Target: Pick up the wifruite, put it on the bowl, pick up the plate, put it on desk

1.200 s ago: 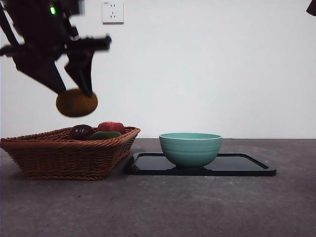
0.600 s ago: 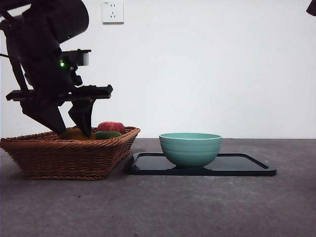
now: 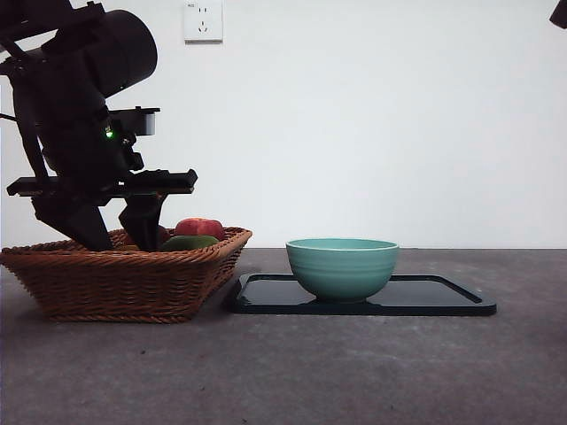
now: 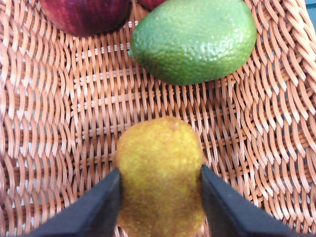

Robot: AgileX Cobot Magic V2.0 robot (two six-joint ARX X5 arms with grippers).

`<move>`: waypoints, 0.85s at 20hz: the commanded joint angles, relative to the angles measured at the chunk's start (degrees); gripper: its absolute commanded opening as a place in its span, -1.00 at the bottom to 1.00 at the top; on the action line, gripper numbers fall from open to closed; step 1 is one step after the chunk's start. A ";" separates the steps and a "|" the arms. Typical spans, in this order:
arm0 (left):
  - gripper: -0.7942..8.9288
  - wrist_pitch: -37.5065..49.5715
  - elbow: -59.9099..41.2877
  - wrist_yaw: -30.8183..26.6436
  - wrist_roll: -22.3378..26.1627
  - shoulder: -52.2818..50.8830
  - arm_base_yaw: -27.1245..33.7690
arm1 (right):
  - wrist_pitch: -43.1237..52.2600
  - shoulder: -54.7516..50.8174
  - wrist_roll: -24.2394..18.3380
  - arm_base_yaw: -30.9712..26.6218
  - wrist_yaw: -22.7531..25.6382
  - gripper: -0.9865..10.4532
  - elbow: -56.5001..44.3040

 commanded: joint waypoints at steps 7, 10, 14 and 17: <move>-0.05 -1.01 1.53 0.39 0.09 -3.10 -0.35 | 0.57 0.22 -0.24 0.28 0.22 -0.50 0.31; -0.05 -2.16 2.25 0.72 0.81 -8.13 -0.57 | 0.61 0.22 -0.24 0.28 0.48 -0.50 0.31; -0.06 -6.05 2.27 7.48 2.16 -16.61 -0.94 | 0.63 0.22 -0.24 0.28 1.53 -0.50 0.31; -0.07 -10.34 2.27 15.21 4.39 -22.60 -1.36 | 0.63 0.22 -0.24 0.28 1.53 -0.50 0.31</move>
